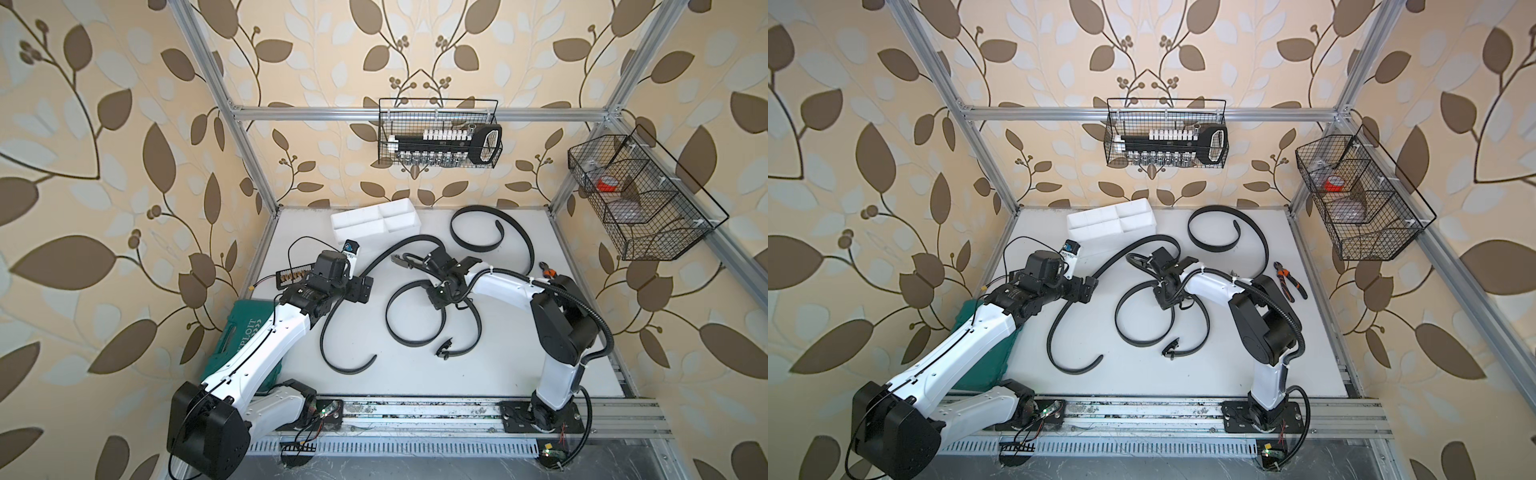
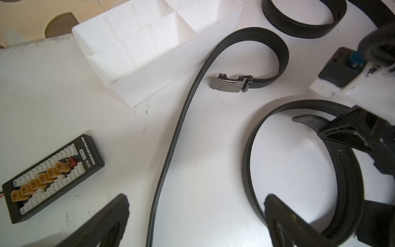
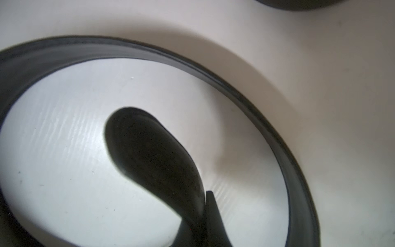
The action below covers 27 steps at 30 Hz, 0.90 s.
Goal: Place the belts into the storage roll
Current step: Roll the belt at the center of the board.
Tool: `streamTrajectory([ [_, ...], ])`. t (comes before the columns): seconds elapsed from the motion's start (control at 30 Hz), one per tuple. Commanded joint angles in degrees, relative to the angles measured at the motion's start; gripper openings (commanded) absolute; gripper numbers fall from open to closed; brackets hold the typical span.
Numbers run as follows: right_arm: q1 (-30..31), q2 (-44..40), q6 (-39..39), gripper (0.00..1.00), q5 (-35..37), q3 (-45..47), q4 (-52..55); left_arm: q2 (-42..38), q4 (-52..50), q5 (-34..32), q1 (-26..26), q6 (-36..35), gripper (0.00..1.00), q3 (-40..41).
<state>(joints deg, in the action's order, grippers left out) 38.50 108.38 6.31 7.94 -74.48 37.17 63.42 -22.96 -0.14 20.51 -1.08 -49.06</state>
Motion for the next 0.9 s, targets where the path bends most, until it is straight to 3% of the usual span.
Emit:
streamTrajectory([
  [0.0,4.77,3.4,-16.1,0.0,8.27,-3.42,2.66,0.33,0.27,1.49,-1.01,2.29,0.99,-0.08],
  [0.13,8.5,5.21,-24.06,0.0,9.49,-5.62,1.5,0.66,0.7,2.15,-2.82,3.76,0.99,0.35],
  [0.3,8.41,5.11,-27.07,0.03,7.97,-5.27,-0.94,-0.11,1.04,1.17,-3.2,4.3,0.99,0.78],
  [0.47,5.58,-3.41,-21.34,0.35,-2.56,-1.21,-5.84,0.12,1.36,2.56,-3.19,4.5,0.99,0.42],
  [0.6,4.45,-15.21,-15.51,0.76,-4.43,6.45,-11.22,0.88,2.82,8.62,-3.08,4.25,0.99,-0.2],
  [0.63,4.02,-18.39,-13.69,0.96,-4.58,8.47,-12.02,1.23,3.49,11.14,-3.04,3.76,0.99,-0.37],
  [0.77,-0.47,-30.09,-4.89,0.99,-6.02,15.98,-11.96,3.54,6.82,17.43,-0.06,4.37,0.99,-1.34],
  [0.87,-5.79,-36.35,3.58,0.99,-6.91,21.07,-9.83,6.98,7.7,17.84,5.68,1.13,0.99,-4.05],
])
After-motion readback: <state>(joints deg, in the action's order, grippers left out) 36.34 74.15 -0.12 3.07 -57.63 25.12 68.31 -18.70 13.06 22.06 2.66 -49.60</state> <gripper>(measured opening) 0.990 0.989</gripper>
